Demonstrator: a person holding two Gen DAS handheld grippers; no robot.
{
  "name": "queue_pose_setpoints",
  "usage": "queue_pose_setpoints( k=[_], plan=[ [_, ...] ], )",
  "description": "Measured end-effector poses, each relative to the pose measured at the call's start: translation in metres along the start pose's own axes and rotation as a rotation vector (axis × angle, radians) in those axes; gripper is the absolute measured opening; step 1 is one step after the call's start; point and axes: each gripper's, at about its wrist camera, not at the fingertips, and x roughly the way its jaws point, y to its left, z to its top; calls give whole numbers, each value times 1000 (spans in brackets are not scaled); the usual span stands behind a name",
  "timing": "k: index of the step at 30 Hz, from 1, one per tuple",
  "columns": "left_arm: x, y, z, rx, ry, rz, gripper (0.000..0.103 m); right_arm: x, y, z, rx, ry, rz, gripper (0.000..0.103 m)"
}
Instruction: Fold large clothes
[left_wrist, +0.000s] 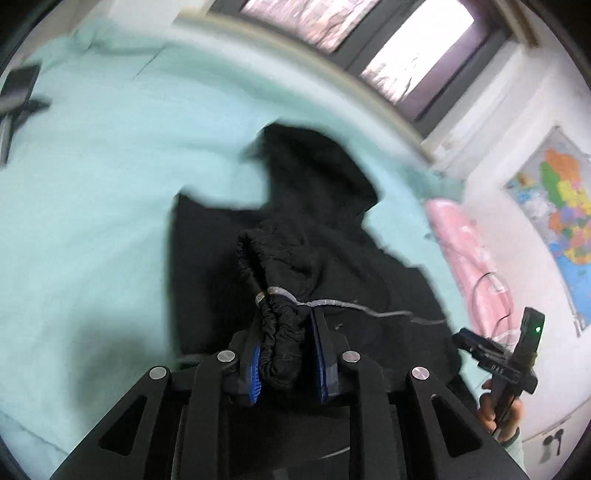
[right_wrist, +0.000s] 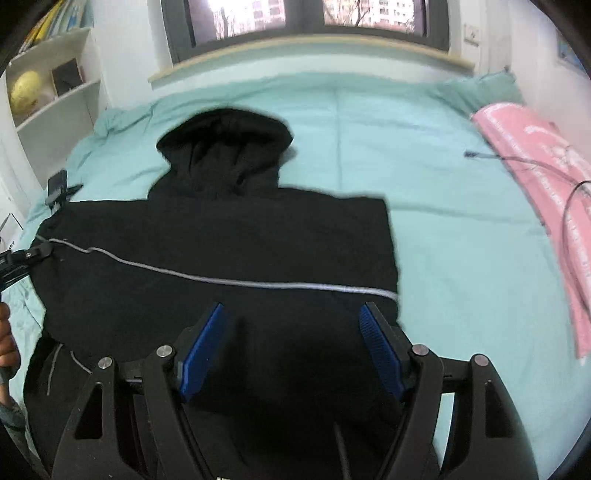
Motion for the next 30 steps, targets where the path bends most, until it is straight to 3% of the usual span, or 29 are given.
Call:
queue_pose_setpoints(
  k=[2,6,8,11,13,14,15,18,20,22,23,24,27,30],
  plan=[
    [25,21,-10,-31,76,37,26,28,7,-9,-17,45,3,77],
    [30,41,-18,-136,88,-46,26,64,15,-24,-57,89,-85,81],
    [16,21,-15,-60,63,10,27,63,14,-19,-56,117,-86,81],
    [-27,-22,-18,118,-36,136,29,51,14,-9,-73,128,-101,81],
    [-51,-47,-14,179,-96,152,39,33,13,-1,-63,77,-68,82],
    [-59,-58,-10,193,-121,144,50,20,14,7,-47,33,-24,82],
    [-60,-71,-5,200,-134,136,55,13,16,15,-34,4,1,83],
    [-30,-91,9,223,-86,131,55,13,29,37,-28,-25,-2,85],
    [12,-91,13,231,-17,131,55,28,36,45,-32,-8,-5,85],
    [61,-72,10,217,78,236,55,52,39,45,-33,35,-9,85],
    [76,-62,7,202,119,283,50,68,39,43,-39,66,-30,85],
    [90,-47,5,181,143,274,48,89,37,39,-54,111,-74,85],
    [89,-49,8,209,147,266,47,111,29,31,-66,141,-62,87],
    [75,-60,16,218,163,271,47,101,24,34,-52,182,-34,87]
  ],
)
